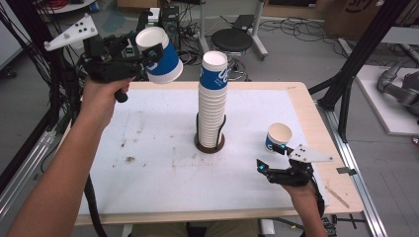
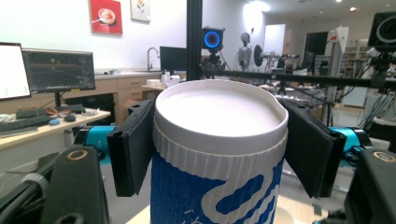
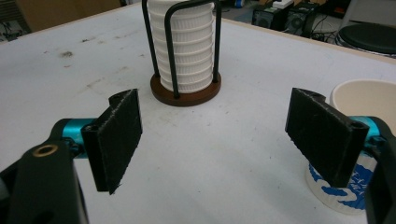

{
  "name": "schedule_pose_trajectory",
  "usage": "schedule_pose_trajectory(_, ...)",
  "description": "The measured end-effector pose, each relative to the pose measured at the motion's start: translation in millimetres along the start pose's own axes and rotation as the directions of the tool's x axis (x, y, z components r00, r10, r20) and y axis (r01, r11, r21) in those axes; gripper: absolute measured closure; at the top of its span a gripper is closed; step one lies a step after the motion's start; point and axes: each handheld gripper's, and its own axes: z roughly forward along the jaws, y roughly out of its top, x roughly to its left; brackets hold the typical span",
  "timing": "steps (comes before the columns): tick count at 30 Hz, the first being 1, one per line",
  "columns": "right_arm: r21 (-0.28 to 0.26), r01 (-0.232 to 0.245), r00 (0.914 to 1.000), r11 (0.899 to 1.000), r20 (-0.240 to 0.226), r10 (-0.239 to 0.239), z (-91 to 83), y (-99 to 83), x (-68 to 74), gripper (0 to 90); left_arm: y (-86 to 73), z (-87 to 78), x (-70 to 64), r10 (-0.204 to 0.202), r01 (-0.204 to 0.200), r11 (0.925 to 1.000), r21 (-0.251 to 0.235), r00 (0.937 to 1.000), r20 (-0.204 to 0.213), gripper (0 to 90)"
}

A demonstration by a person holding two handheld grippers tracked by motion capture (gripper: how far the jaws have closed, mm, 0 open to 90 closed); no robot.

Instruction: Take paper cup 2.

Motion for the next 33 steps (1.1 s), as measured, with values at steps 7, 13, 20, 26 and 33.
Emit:
schedule_pose_trajectory(7, -0.002, 0.003, 1.0000, 1.000, -0.003, -0.003, 3.0, -0.7, -0.3, 19.1, -43.5, -19.2, -0.5, -0.011, 0.011, 0.9996, 0.024, 0.9999, -0.004, 30.0)
schedule_pose_trajectory(13, 0.004, 0.008, 0.9999, 1.000, -0.009, -0.008, 4.8, -0.6, 0.8, 19.1, -74.8, -30.2, -5.6, -0.010, 0.010, 0.9982, 0.059, 0.9999, 0.000, 29.9)
schedule_pose_trajectory(20, 0.004, 0.011, 0.9998, 1.000, -0.020, -0.010, 7.4, -0.8, 2.2, 19.1, -107.5, -45.3, -15.7, -0.011, 0.010, 0.9976, 0.068, 0.9999, 0.002, 29.9)
schedule_pose_trajectory(26, 0.005, 0.013, 0.9995, 1.000, -0.029, -0.012, 9.6, -0.9, 3.4, 19.1, -136.6, -52.4, -24.1, -0.025, 0.025, 0.9952, 0.095, 0.9997, 0.007, 29.9)
schedule_pose_trajectory(33, 0.008, 0.014, 0.9989, 1.000, -0.045, -0.013, 13.3, -1.2, 3.6, 19.1, -162.0, -61.4, -26.4, -0.038, 0.038, 0.9917, 0.122, 0.9993, -0.008, 29.9)
